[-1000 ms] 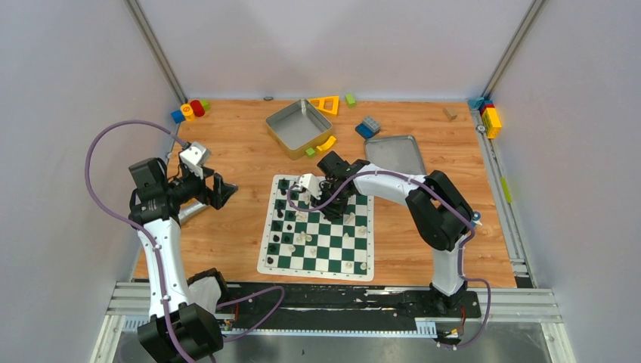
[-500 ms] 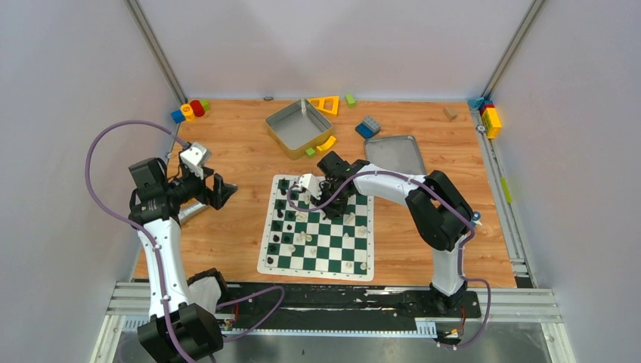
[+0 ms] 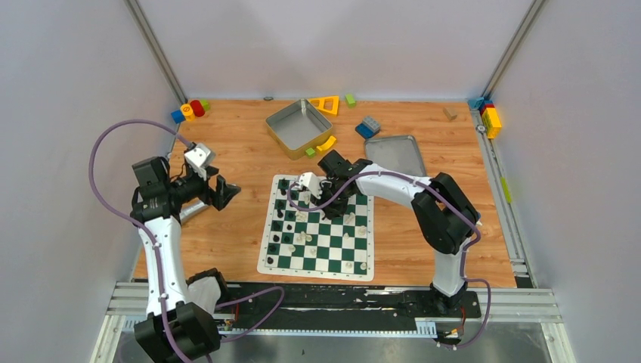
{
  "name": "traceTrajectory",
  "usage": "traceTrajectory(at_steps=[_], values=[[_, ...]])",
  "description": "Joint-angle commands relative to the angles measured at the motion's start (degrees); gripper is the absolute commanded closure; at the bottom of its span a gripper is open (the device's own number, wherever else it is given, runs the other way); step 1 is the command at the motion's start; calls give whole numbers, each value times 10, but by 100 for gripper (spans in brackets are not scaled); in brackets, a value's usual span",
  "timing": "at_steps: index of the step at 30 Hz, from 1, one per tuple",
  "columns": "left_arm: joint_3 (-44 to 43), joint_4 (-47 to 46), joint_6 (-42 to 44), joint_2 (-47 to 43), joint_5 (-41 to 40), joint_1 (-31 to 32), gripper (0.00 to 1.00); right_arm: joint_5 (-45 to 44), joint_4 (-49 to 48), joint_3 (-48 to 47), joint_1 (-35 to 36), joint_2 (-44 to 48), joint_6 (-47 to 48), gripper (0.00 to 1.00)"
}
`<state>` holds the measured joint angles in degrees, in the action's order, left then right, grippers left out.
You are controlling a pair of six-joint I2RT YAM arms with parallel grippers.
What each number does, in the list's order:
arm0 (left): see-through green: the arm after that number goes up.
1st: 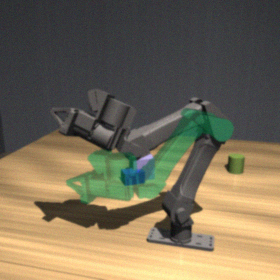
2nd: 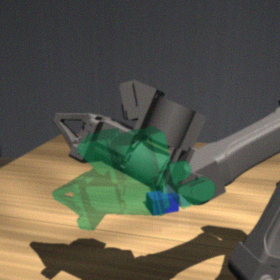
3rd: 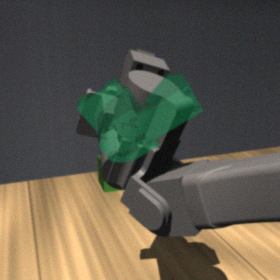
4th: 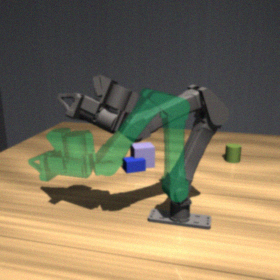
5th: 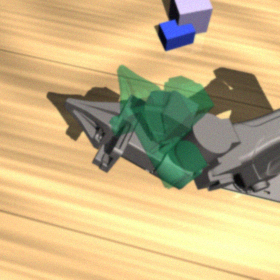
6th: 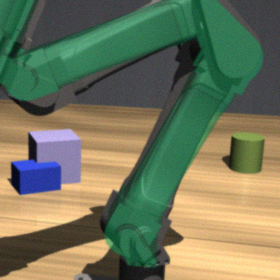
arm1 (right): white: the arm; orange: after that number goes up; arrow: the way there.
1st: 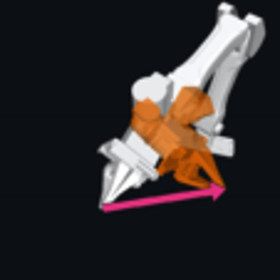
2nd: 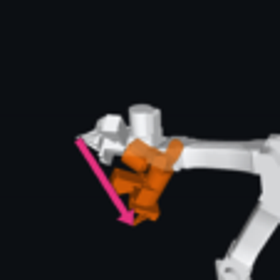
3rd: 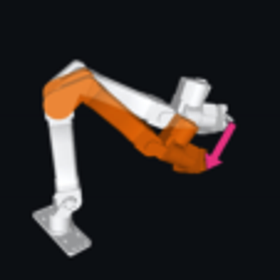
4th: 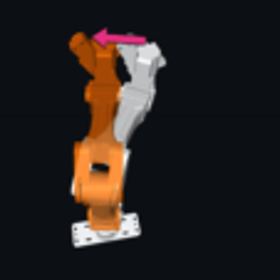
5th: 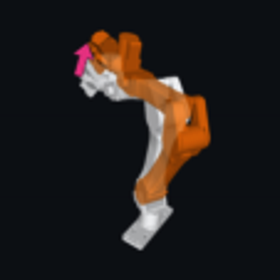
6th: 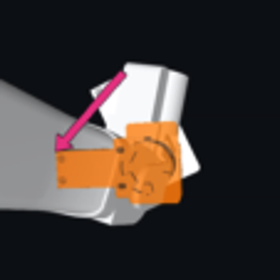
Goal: Set up the chess pieces on the board
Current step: Pick up the chess piece from the chessboard, then place the chess piece on the chessboard.
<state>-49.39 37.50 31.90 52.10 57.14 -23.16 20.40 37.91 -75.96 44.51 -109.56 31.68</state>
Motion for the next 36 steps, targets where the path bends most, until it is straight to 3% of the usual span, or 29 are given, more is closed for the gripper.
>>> traceTrajectory(at_steps=[1,5,10,13,19,26,30,36], values=[[4,-3,22,-12,24,22,2,25,4,4,2,37,-25,100],[14,-27,15,-20,27,65,3,49,5,-7,-2,49,-55,100],[46,-117,-2,-16,-26,173,11,106,5,-44,-18,56,-101,100],[64,-159,14,-2,-66,252,13,146,1,-60,-29,54,-123,100],[91,-259,74,68,-52,342,20,222,-15,-89,-67,46,-172,100],[106,-375,112,150,-177,494,29,261,-15,-120,-96,24,-203,100],[106,-428,122,180,-241,548,33,262,-15,-123,-104,18,-212,100],[108,-467,123,187,-305,575,37,264,-14,-118,-112,14,-216,100]])
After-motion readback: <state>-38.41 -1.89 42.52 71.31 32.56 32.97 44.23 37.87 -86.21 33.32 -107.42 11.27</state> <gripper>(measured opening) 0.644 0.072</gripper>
